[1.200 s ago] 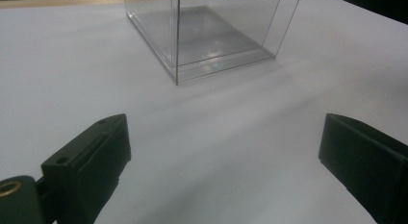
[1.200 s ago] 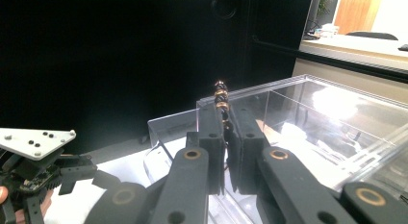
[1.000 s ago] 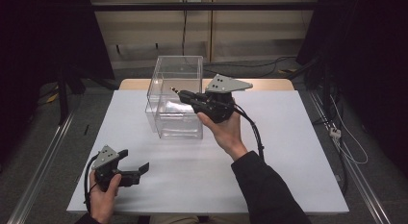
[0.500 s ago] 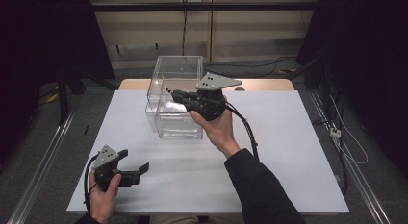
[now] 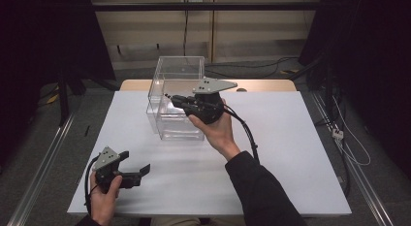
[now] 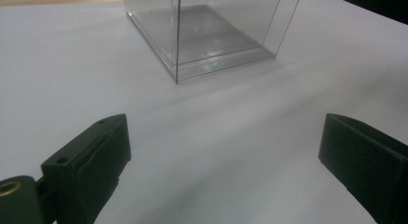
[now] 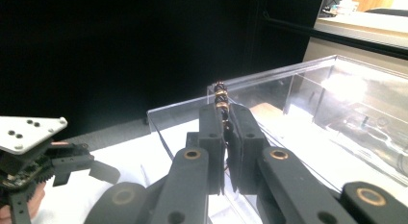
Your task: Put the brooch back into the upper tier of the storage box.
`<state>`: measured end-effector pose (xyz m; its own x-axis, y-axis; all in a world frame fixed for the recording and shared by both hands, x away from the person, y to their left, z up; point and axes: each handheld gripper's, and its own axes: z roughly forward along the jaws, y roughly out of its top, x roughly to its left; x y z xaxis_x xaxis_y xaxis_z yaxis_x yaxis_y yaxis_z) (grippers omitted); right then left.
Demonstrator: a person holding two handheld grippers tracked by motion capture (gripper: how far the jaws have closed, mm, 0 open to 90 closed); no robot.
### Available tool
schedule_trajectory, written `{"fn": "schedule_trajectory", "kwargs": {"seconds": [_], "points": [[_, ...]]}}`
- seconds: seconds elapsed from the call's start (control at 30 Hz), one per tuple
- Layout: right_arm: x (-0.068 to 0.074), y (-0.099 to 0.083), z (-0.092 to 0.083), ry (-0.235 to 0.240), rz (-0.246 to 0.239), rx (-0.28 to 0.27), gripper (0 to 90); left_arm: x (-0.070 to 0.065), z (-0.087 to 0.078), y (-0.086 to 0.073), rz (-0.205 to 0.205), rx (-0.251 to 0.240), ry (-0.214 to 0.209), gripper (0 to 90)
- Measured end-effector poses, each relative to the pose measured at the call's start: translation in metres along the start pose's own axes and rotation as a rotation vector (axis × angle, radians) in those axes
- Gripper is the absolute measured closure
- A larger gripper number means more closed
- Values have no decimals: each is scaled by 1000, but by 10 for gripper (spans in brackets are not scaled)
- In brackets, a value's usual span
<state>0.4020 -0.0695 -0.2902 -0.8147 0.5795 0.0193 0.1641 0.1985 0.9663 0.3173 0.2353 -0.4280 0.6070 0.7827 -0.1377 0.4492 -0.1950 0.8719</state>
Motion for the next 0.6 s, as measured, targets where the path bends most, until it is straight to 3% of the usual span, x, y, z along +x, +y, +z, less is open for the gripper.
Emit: {"fn": "schedule_trajectory", "kwargs": {"seconds": [0.6], "points": [[-1, 0, 2, -2, 6, 24, 851, 1, 0, 0, -3, 3, -1, 38]]}}
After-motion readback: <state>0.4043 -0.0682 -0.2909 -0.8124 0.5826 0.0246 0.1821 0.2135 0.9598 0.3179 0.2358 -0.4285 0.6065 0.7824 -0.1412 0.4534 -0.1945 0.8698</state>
